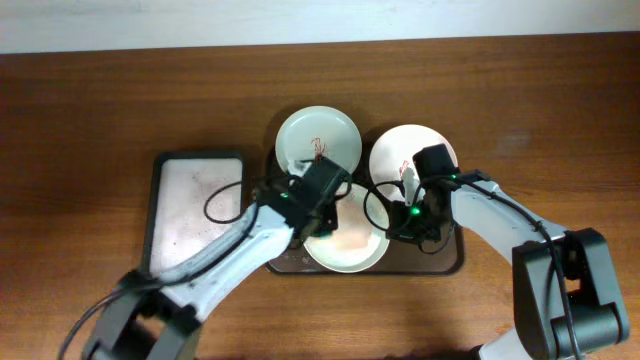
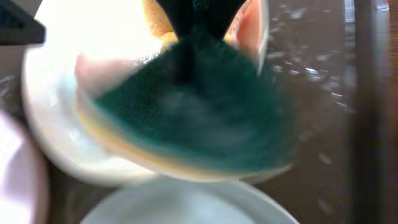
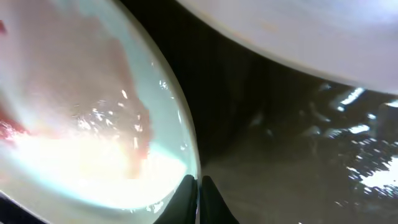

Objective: Clean dirty plates on tray and stack at the side
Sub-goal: 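Scrub the front plate with the sponge while the right gripper holds it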

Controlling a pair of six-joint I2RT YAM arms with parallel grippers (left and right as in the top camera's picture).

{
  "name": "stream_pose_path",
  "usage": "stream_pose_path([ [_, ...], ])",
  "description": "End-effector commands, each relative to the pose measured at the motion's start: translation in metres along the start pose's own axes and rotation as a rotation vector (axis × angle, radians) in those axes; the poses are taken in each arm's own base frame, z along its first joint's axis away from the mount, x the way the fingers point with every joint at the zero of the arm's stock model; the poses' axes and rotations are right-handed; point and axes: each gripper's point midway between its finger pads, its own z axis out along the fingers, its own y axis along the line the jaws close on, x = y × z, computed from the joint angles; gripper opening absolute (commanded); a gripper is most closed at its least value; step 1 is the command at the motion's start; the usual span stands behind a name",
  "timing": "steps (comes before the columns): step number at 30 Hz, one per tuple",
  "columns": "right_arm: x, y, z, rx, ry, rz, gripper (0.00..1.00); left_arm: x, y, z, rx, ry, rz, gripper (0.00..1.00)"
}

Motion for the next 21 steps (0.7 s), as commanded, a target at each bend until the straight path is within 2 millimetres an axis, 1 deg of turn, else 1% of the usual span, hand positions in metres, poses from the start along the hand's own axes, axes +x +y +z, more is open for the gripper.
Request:
stream_pose_path([
  [1,-0.001,-0.013,0.000,0.068,-0.012,0.011,0.06,-0.035,0.011,-0.053,0.022,-0.168,0.061,0.00],
  [2,-0.001,-0.013,0.000,0.068,-0.012,0.011,0.08,-0.039,0.018,-0.058,0.018,-0.179,0.041,0.00],
  [3,-0.001,-0.012,0.000,0.068,-0.013,0.011,0.21,-0.042,0.033,-0.060,-0.006,-0.171,0.011,0.00],
  [4,-0.001,-0.013,0.000,0.068,-0.012,0.011,0.21,-0.043,0.039,-0.058,0.024,-0.135,-0.024,0.00],
  [5,-0.001,-0.012,0.000,0.068,-0.014,0.010,0.21,-0.045,0.028,-0.058,0.112,-0.118,-0.029,0.00],
  [6,-0.002,-0.012,0.000,0.067,-0.017,0.009,0.21,-0.049,0.019,-0.059,0.153,-0.129,-0.009,0.00],
  [7,-0.002,-0.012,0.000,0.067,-0.016,0.009,0.21,-0.049,0.019,-0.059,0.151,-0.132,-0.009,0.00],
  [8,-0.002,-0.012,0.000,0.067,-0.016,0.009,0.23,-0.047,0.024,-0.058,0.126,-0.126,-0.010,0.00],
  [9,-0.002,-0.012,0.000,0.067,-0.016,0.009,0.23,-0.045,0.036,-0.057,0.067,-0.123,-0.012,0.00],
  [10,0.002,-0.013,0.000,0.071,-0.001,0.016,0.05,-0.041,0.045,-0.056,0.018,-0.116,-0.013,0.00],
  [11,0.004,-0.014,0.000,0.075,0.009,0.020,0.04,-0.038,0.057,-0.056,-0.031,-0.106,-0.018,0.00],
  [13,0.005,-0.014,0.000,0.075,0.011,0.021,0.04,-0.038,0.072,-0.055,-0.060,-0.084,-0.049,0.00],
  [14,0.005,-0.014,-0.001,0.076,0.011,0.021,0.04,-0.038,0.088,-0.055,-0.089,-0.066,-0.084,0.00],
  [15,0.002,-0.011,-0.006,0.073,0.001,0.019,0.04,-0.039,0.099,-0.055,-0.107,-0.059,-0.112,0.00],
  [16,-0.002,-0.008,-0.018,0.087,-0.013,0.014,0.04,-0.043,0.111,-0.055,-0.122,-0.061,-0.137,0.00],
  [18,-0.011,-0.013,-0.047,0.196,-0.054,0.011,0.04,-0.048,0.126,-0.056,-0.140,-0.064,-0.166,0.00],
  [19,-0.013,-0.016,-0.064,0.258,-0.061,0.013,0.04,-0.048,0.134,-0.056,-0.151,-0.062,-0.188,0.00],
  [20,-0.013,-0.014,-0.077,0.280,-0.060,0.001,0.04,-0.050,0.143,-0.057,-0.161,-0.064,-0.211,0.00],
  [21,-0.009,-0.012,-0.083,0.287,-0.038,-0.013,0.04,-0.053,0.152,-0.058,-0.171,-0.067,-0.236,0.00],
])
